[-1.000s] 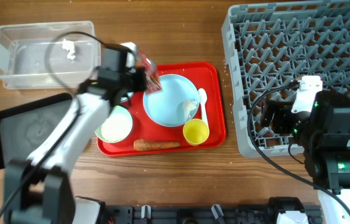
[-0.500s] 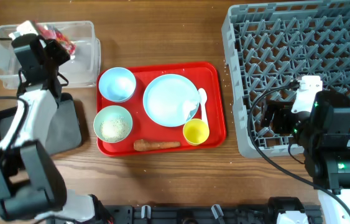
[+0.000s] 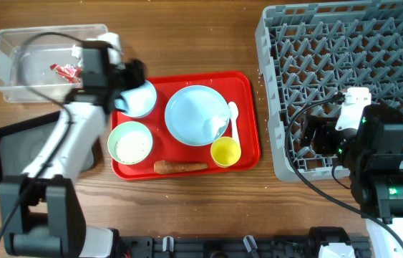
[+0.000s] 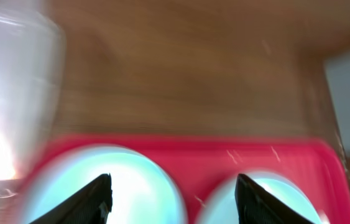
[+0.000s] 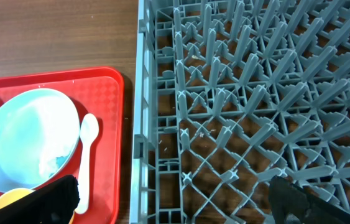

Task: Sort waste into correct bins and load items into the dishwasher rack

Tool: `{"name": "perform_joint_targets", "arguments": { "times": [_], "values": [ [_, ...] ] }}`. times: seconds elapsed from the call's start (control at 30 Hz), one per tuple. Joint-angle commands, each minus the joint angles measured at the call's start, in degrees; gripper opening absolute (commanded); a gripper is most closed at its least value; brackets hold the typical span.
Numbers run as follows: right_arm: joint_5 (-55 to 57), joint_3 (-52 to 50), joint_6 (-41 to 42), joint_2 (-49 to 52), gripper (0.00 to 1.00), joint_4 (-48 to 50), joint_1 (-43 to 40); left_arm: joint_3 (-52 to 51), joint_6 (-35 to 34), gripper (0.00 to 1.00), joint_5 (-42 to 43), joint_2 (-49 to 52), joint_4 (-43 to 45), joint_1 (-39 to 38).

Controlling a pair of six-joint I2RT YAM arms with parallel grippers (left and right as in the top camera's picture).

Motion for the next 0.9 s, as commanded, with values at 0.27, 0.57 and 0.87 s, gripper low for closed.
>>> {"name": "perform_joint_targets", "arguments": {
  "times": [0.27,0.57,0.87],
  "values": [
    [0.74,1.01,-0.59,0.02,1.00,-0.28,-0.24,-0.15,0.68,0.63,1.92,13.20,-1.40,-25.53],
    [0.72,1.01,-0.59,0.02,1.00,-0.31,-0.24,-0.15,0.68,0.33,1.81,16.04,-1.46,-29.18],
    [0.74,1.01,-0.61,0.02,1.00,-0.31,-0.24,-0.07,0.70,0.04,-5.46,7.34,-2.14,-24.30]
  ]
}}
